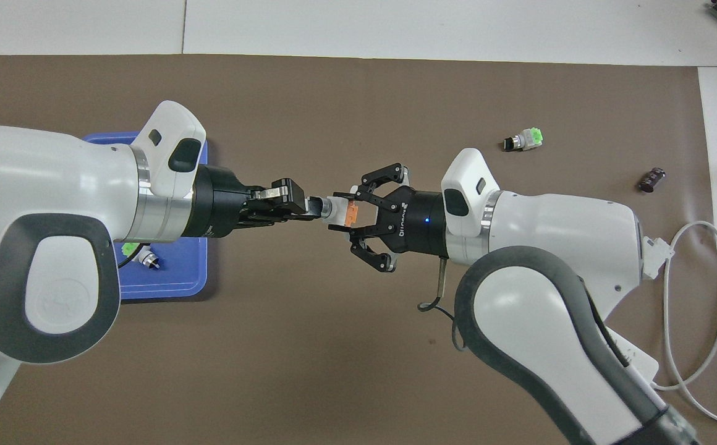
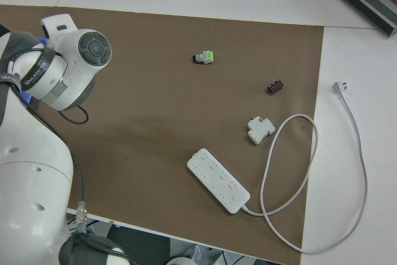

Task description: Turn and place switch with both arms

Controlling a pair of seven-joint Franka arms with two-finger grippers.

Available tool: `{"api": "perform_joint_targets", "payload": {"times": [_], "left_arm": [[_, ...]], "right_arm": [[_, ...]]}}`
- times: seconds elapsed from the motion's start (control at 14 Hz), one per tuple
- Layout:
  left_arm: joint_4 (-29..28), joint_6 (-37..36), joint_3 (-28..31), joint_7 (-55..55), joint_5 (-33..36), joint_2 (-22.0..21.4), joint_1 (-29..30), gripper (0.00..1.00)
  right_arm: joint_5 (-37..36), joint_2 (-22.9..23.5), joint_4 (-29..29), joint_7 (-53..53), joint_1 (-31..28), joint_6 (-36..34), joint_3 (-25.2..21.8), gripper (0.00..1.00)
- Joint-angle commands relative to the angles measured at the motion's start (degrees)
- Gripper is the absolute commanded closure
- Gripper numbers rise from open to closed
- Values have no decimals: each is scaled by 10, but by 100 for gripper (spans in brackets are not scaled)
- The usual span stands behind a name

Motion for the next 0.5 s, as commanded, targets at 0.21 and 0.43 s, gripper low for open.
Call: {"api": "perform_joint_targets", "payload": {"times": [0.21,0.43], "left_arm": [[-5,29,7,-187,37,0,-11,100],[-5,30,7,-305,37,0,-11,100]], "right_arm": [[-7,-17,-13,-1,-3,-13,6,100],[-7,-17,-13,-1,-4,-13,7,100]]}}
